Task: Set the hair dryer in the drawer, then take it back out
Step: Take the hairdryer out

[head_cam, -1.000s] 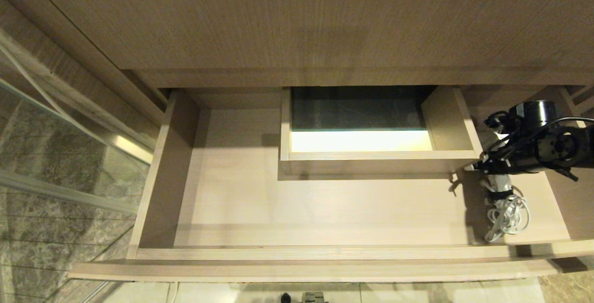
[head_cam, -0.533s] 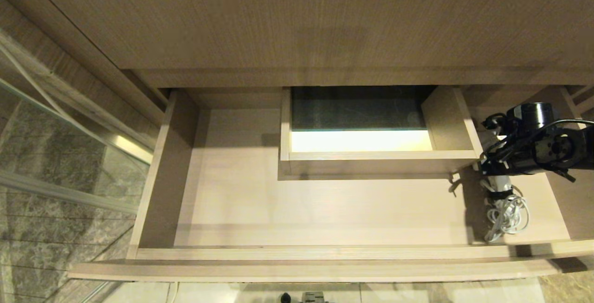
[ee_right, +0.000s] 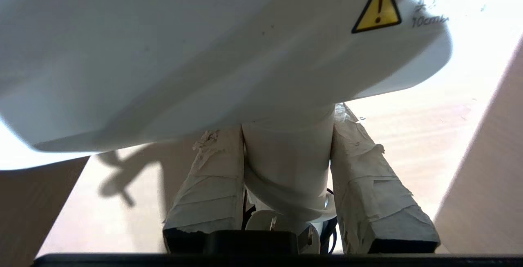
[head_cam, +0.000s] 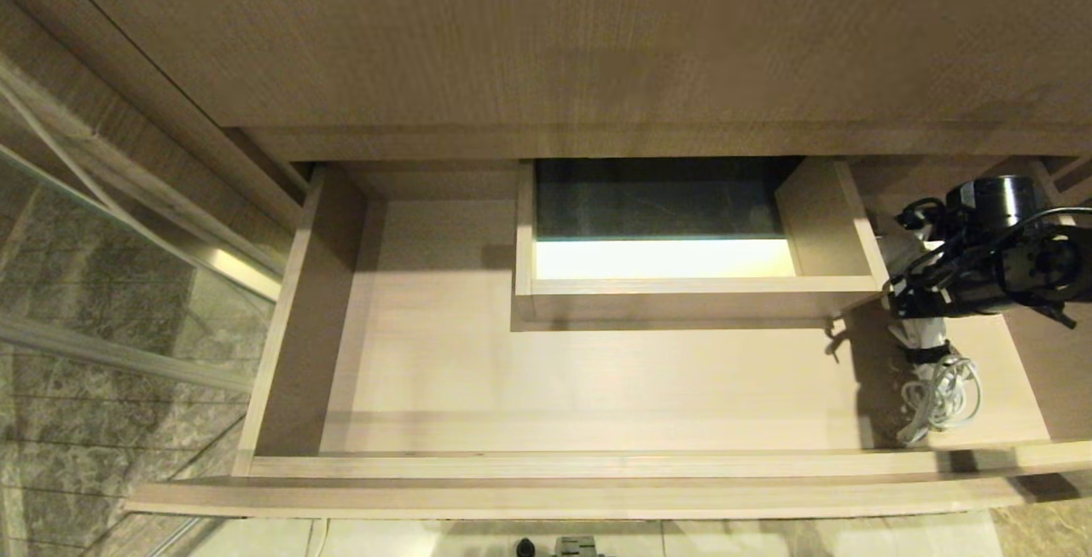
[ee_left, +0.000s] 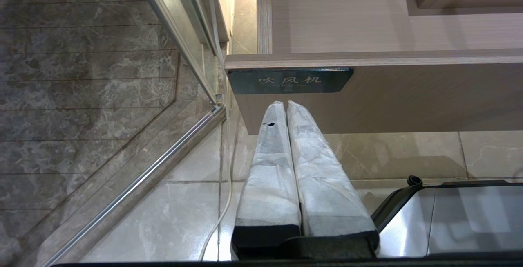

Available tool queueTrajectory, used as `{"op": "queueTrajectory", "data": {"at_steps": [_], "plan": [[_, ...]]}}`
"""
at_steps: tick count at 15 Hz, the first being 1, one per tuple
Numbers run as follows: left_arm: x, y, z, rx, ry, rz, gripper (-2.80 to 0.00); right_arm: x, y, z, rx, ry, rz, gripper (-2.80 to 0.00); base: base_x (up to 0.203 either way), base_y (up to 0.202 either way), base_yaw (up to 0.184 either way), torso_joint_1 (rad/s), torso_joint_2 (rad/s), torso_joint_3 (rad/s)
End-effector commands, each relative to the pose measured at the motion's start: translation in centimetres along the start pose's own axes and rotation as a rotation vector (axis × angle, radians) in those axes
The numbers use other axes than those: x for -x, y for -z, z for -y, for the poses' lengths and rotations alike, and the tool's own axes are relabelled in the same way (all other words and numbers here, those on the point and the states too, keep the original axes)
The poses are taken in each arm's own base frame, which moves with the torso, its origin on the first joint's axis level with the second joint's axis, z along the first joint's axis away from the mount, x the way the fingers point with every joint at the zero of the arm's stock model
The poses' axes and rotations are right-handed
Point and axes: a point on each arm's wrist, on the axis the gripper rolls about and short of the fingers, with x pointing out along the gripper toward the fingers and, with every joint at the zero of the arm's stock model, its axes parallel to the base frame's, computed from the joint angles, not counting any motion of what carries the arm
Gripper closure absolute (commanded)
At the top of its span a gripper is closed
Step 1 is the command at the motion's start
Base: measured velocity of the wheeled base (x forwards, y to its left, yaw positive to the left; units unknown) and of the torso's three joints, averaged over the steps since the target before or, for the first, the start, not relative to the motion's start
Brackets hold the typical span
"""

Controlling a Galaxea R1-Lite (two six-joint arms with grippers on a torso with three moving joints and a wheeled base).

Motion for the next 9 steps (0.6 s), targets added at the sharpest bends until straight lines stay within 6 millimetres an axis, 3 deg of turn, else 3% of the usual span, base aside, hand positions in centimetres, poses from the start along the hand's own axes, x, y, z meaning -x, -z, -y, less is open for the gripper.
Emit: {"op": "queueTrajectory", "data": {"at_steps": [1, 9], "plan": [[0.0, 0.0, 0.0, 0.0, 0.0, 0.0, 0.0, 1.8, -0.6, 0.3, 0.008, 0.007, 0.039, 0.0, 0.0, 0.0, 0.0, 0.0, 0.0, 0.0], [0.0, 0.0, 0.0, 0.0, 0.0, 0.0, 0.0, 6.9, 1.1, 1.2, 0.063, 0.032, 0.058, 0.0, 0.0, 0.0, 0.0, 0.0, 0.0, 0.0]]}}
